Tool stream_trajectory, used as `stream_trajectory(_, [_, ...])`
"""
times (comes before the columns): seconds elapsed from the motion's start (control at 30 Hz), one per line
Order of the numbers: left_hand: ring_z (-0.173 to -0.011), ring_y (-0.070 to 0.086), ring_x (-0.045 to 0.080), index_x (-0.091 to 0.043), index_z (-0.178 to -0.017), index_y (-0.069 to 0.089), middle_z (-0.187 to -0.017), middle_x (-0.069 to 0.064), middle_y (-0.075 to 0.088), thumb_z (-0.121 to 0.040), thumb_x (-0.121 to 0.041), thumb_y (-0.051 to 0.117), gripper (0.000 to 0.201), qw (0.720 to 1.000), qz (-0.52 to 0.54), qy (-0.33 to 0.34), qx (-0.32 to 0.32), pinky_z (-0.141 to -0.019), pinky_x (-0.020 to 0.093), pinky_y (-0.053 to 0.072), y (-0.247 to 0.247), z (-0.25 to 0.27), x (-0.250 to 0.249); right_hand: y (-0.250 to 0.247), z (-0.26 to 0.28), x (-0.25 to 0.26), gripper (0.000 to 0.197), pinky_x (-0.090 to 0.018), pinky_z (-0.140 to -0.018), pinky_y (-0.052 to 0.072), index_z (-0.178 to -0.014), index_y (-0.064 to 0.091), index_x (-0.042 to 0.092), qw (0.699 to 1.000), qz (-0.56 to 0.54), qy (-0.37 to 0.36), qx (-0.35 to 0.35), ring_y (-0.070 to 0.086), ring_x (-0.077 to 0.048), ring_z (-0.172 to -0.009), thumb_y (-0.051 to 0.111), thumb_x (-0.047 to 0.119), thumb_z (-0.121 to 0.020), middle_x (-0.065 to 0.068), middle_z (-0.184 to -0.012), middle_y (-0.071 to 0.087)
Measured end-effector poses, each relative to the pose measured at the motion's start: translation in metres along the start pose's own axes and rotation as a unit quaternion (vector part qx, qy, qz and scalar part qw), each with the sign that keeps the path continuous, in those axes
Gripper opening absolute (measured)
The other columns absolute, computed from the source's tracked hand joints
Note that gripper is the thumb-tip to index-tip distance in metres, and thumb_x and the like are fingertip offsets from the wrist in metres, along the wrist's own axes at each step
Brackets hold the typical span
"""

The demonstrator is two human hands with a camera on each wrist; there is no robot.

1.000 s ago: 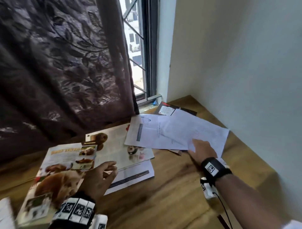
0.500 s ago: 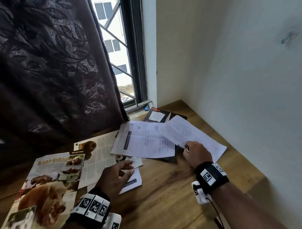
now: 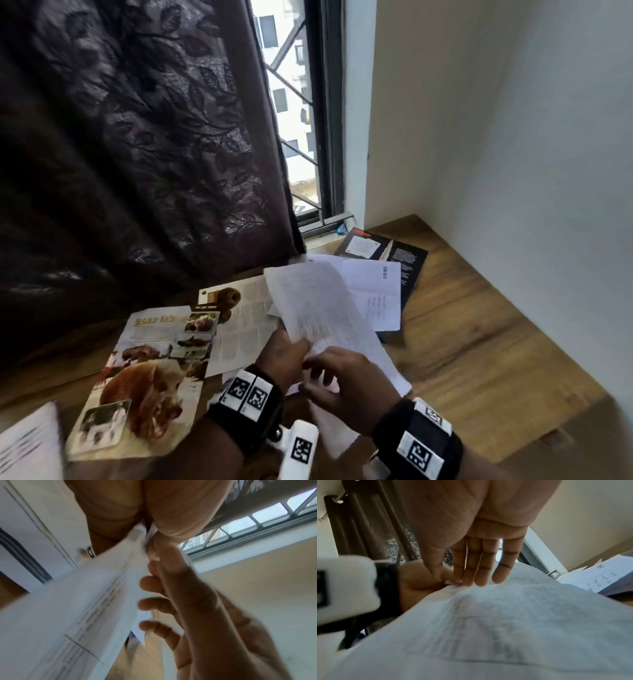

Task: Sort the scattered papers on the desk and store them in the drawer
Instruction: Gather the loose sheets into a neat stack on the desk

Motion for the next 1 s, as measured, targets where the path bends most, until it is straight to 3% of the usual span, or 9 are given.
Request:
stream_trajectory(0.13, [-0.106,0.067,0.027,-0.022,-0.110,0.068,-0.106,0.001,0.075,-0.079,-0.036,0.070,0.034,0.998,0.018,0.006,-0.060,-0.098,0.054,0.051,-0.064,0.020,0.014,-0.012,-0.014,-0.008,0.034,-0.016,-0.093,0.044,-0.117,0.066,0.031,0.998,0.008,0.005,-0.067,0.052,0.001,-0.108,0.063,0.052,-0.090,0.016,-0.117,0.057])
stream_trajectory(0.23, [-0.099,0.067,0.041,-0.011,-0.110,0.070,-0.100,0.013,0.075,-0.078,-0.028,0.077,0.037,0.991,0.062,0.008,-0.116,-0.091,0.059,0.052,-0.121,0.050,0.021,-0.021,-0.030,-0.029,0.045,-0.025,-0.098,0.039,-0.129,0.061,0.026,0.989,0.002,0.075,-0.125,0.049,-0.009,-0.115,0.072,0.042,-0.088,0.010,-0.124,0.055])
stream_trajectory(0.37, [-0.096,0.071,0.024,-0.009,-0.110,0.067,-0.106,0.011,0.074,-0.090,0.000,0.063,0.022,0.979,0.151,0.013,-0.139,-0.089,0.040,0.057,-0.186,0.098,0.032,0.037,-0.055,-0.008,0.038,-0.022,-0.077,0.056,-0.123,0.068,0.023,0.966,-0.201,0.161,0.023,0.069,0.002,-0.090,0.073,0.037,-0.089,0.014,-0.105,0.071])
stream_trajectory(0.43, [-0.105,0.069,0.019,-0.012,-0.118,0.064,-0.112,0.005,0.073,-0.090,0.002,0.061,0.031,0.975,0.142,0.022,-0.173,-0.094,0.035,0.054,-0.227,0.127,0.042,0.080,-0.064,0.024,0.020,-0.034,-0.082,0.061,-0.108,0.075,0.018,0.947,-0.264,0.162,0.082,0.074,-0.006,-0.086,0.072,0.026,-0.091,0.008,-0.096,0.078])
stream_trajectory(0.5, [-0.107,0.067,0.012,-0.017,-0.121,0.064,-0.114,-0.001,0.072,-0.088,-0.009,0.069,0.034,0.972,0.097,0.025,-0.211,-0.094,0.028,0.053,-0.268,0.155,0.057,0.119,-0.070,0.053,0.013,-0.047,-0.085,0.061,-0.101,0.077,0.015,0.946,-0.264,0.151,0.110,0.076,-0.015,-0.084,0.074,0.022,-0.090,0.003,-0.092,0.080])
stream_trajectory(0.67, [-0.090,0.071,0.009,-0.021,-0.100,0.075,-0.093,-0.006,0.077,-0.057,-0.065,0.071,0.061,0.937,-0.072,-0.054,-0.337,-0.078,0.025,0.054,-0.379,0.225,0.115,0.224,-0.071,0.118,0.014,-0.053,-0.076,0.062,-0.096,0.076,0.016,0.939,-0.232,0.163,0.193,0.076,-0.023,-0.081,0.075,0.028,-0.089,-0.002,-0.089,0.079])
stream_trajectory(0.77, [-0.091,0.070,0.015,-0.020,-0.091,0.075,-0.092,-0.003,0.076,-0.072,-0.049,0.077,0.035,0.922,-0.100,-0.071,-0.367,-0.082,0.033,0.056,-0.426,0.248,0.142,0.273,-0.069,0.148,0.012,-0.049,-0.077,0.062,-0.094,0.075,0.020,0.940,-0.204,0.157,0.224,0.077,-0.018,-0.080,0.072,0.031,-0.091,0.003,-0.089,0.079])
stream_trajectory(0.87, [-0.089,0.070,0.020,-0.018,-0.086,0.073,-0.090,0.000,0.076,-0.068,-0.055,0.073,0.041,0.912,-0.115,-0.067,-0.389,-0.081,0.038,0.056,-0.466,0.260,0.167,0.306,-0.070,0.175,0.009,-0.038,-0.075,0.063,-0.096,0.076,0.026,0.944,-0.166,0.141,0.246,0.075,-0.007,-0.077,0.068,0.031,-0.094,0.012,-0.087,0.078])
stream_trajectory(1.0, [-0.080,0.065,0.019,-0.022,-0.084,0.066,-0.086,0.001,0.072,-0.083,-0.031,0.075,0.012,0.900,-0.156,-0.077,-0.400,-0.070,0.029,0.050,-0.506,0.267,0.195,0.343,-0.072,0.195,0.008,-0.032,-0.073,0.062,-0.099,0.073,0.031,0.950,-0.130,0.154,0.239,0.074,-0.003,-0.076,0.067,0.033,-0.094,0.012,-0.090,0.077])
Point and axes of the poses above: each hand's wrist, its own z-axis away from the middle knuckle, its own y-axis out of the palm, x = y × z, the point moved 9 cm from there along -z, towards the middle knuckle
